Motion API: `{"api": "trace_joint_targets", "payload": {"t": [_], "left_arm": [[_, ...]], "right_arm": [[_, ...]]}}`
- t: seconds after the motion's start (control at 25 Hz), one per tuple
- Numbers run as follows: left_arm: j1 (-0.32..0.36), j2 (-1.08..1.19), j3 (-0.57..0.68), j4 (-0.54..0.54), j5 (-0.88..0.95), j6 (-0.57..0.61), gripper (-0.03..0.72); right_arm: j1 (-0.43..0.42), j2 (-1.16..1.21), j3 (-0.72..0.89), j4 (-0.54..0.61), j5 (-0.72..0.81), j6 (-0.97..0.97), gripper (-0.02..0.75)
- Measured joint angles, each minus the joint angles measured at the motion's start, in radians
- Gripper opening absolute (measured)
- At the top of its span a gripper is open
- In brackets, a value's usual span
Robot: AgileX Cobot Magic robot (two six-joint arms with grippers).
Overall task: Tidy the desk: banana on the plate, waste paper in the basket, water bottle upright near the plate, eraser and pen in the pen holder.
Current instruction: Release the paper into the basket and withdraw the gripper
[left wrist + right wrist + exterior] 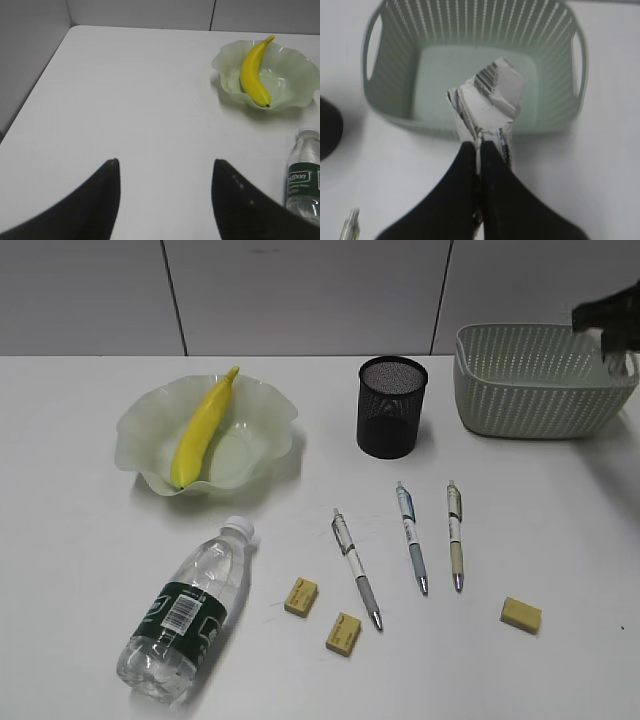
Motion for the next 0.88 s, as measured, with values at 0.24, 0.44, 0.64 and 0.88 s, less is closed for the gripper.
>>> {"api": "trace_joint_targets", "payload": {"t": [0.24,0.44,0.64,0.88], "left_arm": [[0.0,0.0,0.0,0.0,0.0,0.0,0.435],[0.0,0.0,0.0,0.0,0.0,0.0,0.435],[0.0,0.0,0.0,0.0,0.0,0.0,0.435],[0.0,0.0,0.0,0.0,0.0,0.0,0.435]], "right_arm": [[-0.009,0.273,-0.362,0.007,0.174,-0.016,0.087],[-0.01,0.308,-0.473,0.012,0.243,-0.041,0.49],[-0.01,0.25,-0.454,0.003,0.317,-0.057,0.608],[-0.01,-0.113,-0.02,0.005,0.301,-0.065,0.447]]}}
